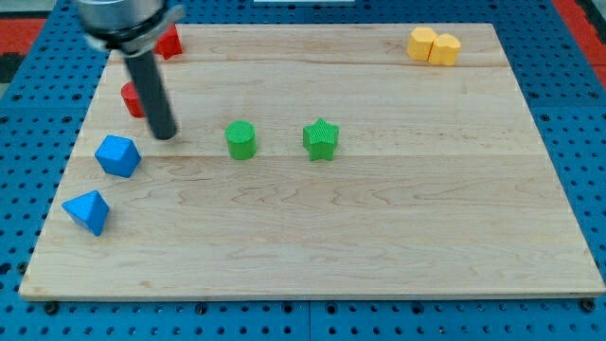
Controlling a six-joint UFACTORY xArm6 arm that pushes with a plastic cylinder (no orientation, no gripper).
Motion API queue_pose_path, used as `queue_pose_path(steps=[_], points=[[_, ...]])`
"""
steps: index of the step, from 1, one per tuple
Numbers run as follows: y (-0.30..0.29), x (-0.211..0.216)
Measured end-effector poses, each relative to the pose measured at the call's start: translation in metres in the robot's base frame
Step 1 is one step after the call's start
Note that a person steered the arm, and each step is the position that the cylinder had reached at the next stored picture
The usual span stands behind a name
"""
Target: Move the red circle to the red star
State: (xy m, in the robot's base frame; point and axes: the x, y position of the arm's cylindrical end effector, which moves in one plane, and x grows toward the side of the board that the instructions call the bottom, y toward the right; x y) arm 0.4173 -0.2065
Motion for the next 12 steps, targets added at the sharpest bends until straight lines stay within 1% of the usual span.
queue_pose_path(steps=[1,2,3,4,5,6,7,8,9,10,11,12], points=[[-0.063,-0.003],[-0.096,-0.006],[-0.051,-0.013],[-0.029,-0.024],[-0.029,-0.057],[-0.026,-0.067],[-0.024,-0.019],[-0.025,-0.028],[-0.025,-0.079],[-0.025,-0.099],[-0.022,-0.098],[-0.020,-0.081]])
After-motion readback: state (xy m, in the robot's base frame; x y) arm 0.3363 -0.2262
